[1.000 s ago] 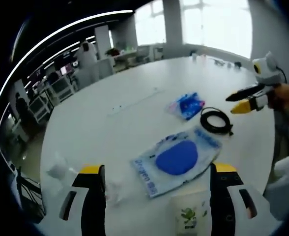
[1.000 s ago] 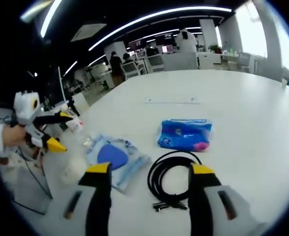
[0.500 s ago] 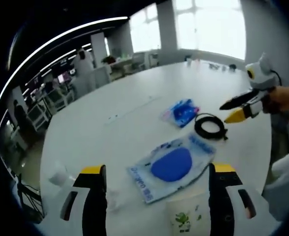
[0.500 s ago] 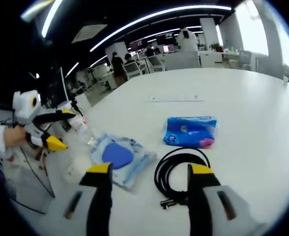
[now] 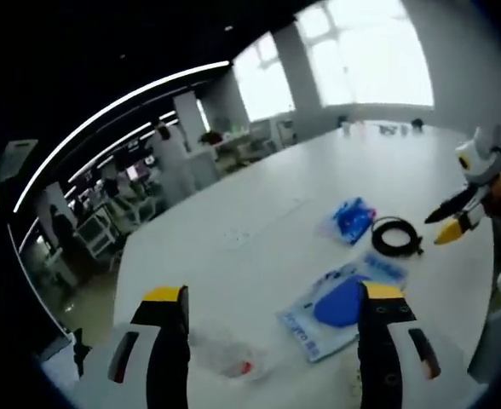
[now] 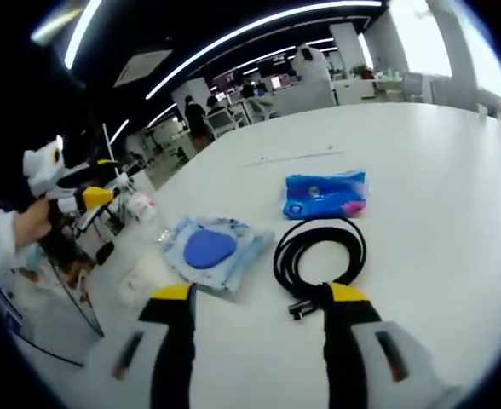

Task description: Arrange the tabletop items into an orderly group along one side of the table until the central work area is clear of visible clutter.

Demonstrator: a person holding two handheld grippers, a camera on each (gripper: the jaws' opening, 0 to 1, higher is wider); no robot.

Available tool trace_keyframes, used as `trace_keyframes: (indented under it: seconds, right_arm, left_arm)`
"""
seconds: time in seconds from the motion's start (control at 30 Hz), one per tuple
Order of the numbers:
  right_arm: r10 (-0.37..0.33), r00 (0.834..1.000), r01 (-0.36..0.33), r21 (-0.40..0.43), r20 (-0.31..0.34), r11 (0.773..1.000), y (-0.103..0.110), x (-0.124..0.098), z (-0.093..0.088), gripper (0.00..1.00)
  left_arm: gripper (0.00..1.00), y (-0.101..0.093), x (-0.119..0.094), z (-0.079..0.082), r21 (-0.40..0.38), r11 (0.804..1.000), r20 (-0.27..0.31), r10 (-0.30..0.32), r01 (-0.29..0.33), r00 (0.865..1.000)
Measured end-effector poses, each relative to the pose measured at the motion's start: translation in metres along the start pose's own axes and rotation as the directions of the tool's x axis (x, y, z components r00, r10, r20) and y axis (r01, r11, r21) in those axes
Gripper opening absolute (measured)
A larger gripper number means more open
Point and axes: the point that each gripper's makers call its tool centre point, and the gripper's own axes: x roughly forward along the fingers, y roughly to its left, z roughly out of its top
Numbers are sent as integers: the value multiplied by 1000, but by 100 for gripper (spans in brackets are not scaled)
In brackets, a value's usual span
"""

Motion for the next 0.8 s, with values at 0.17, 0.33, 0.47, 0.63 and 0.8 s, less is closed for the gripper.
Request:
trace_keyframes:
  seconds: [0.17, 0.33, 0.47, 0.63, 0.8]
  right_arm:
    - [-10, 1000, 10, 26, 6, 1000, -2, -6, -7, 59]
    - [-20, 1000, 19, 40, 11, 999, -4, -13, -10, 58]
    - [-25, 1000, 24, 44, 14, 999, -5, -15, -11, 58]
    - [-26, 999, 25, 50, 21, 998, -4, -17, -12, 57]
    - [-27, 999, 25, 58, 31, 998, -2, -19, -12, 57]
  left_arm:
    - [78, 28, -3, -1, -72, 995, 16, 76, -75, 997]
    - [78, 44, -7, -14, -147, 982, -4, 119, -118, 993]
    - [78, 50, -9, -22, -192, 972, -15, 135, -135, 991]
    - [78, 50, -9, -29, -199, 971, -27, 134, -137, 991]
    - [78, 50, -9, -35, -225, 965, -32, 132, -136, 991]
